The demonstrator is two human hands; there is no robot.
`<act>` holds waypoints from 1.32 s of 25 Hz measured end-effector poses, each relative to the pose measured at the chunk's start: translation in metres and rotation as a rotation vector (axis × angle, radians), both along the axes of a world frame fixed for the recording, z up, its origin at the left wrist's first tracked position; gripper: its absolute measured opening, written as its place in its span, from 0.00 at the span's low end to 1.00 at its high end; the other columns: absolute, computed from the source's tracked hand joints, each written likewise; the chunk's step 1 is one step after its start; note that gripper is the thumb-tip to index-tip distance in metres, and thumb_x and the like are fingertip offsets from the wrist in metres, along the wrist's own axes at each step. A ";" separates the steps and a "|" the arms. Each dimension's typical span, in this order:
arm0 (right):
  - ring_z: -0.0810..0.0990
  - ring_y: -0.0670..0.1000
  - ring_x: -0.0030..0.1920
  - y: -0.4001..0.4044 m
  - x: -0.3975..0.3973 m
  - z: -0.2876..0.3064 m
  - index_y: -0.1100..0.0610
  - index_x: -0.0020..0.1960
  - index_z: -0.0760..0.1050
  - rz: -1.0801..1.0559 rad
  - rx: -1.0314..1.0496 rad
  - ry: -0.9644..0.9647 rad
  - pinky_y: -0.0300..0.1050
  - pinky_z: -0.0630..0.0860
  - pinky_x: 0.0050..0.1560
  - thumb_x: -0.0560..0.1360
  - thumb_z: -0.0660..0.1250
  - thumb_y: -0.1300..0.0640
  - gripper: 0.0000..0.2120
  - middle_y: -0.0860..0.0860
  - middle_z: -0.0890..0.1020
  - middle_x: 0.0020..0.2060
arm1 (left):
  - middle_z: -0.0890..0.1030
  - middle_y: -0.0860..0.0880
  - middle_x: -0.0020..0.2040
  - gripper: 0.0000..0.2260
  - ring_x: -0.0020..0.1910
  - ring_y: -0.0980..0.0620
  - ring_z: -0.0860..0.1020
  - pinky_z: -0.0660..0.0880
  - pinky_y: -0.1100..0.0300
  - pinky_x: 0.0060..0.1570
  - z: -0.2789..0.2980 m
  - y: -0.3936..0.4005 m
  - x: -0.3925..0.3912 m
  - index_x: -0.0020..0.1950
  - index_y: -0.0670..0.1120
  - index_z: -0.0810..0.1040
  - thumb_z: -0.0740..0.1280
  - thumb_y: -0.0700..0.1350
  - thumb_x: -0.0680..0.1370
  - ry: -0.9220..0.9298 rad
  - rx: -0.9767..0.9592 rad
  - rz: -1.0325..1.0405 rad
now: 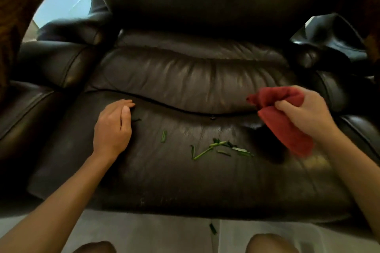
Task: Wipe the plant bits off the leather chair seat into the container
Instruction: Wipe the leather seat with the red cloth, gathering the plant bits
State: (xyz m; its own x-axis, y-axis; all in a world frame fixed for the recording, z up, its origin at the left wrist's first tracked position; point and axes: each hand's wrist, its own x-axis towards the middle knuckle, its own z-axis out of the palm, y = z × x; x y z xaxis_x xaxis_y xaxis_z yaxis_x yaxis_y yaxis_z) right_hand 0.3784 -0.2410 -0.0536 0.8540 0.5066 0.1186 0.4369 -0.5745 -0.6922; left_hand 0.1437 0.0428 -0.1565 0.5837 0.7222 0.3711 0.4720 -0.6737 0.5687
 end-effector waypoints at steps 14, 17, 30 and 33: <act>0.81 0.52 0.50 0.093 -0.031 -0.025 0.47 0.48 0.82 0.339 -0.455 -0.028 0.51 0.78 0.53 0.68 0.68 0.55 0.11 0.51 0.85 0.47 | 0.82 0.41 0.54 0.15 0.56 0.43 0.77 0.71 0.51 0.56 0.002 -0.002 0.002 0.54 0.40 0.80 0.55 0.44 0.80 -0.041 0.012 -0.022; 0.83 0.48 0.49 0.081 -0.037 -0.008 0.47 0.45 0.81 0.479 -0.367 0.166 0.44 0.79 0.53 0.69 0.65 0.65 0.15 0.50 0.86 0.47 | 0.82 0.41 0.53 0.15 0.55 0.43 0.77 0.71 0.51 0.54 0.004 -0.002 -0.002 0.53 0.39 0.80 0.55 0.43 0.80 -0.035 0.015 -0.026; 0.83 0.49 0.47 0.092 -0.022 0.002 0.49 0.44 0.81 0.347 -0.256 -0.007 0.50 0.79 0.53 0.65 0.68 0.59 0.10 0.50 0.86 0.44 | 0.82 0.41 0.46 0.13 0.48 0.44 0.78 0.70 0.53 0.50 0.008 -0.002 0.000 0.47 0.39 0.79 0.56 0.42 0.80 -0.056 0.016 -0.035; 0.82 0.49 0.49 0.094 -0.032 -0.014 0.47 0.47 0.82 0.440 -0.441 -0.033 0.46 0.77 0.53 0.66 0.68 0.59 0.12 0.49 0.86 0.46 | 0.82 0.41 0.45 0.14 0.47 0.45 0.78 0.70 0.55 0.49 0.009 -0.003 0.000 0.46 0.39 0.79 0.55 0.42 0.80 -0.068 0.020 -0.039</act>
State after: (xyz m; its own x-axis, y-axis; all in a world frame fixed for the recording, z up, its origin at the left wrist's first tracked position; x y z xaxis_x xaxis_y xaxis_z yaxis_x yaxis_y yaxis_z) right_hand 0.3459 -0.1473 -0.0675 0.5540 0.8172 -0.1593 0.7143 -0.5648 -0.4133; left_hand 0.1435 0.0395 -0.1472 0.5840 0.6916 0.4250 0.4064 -0.7023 0.5845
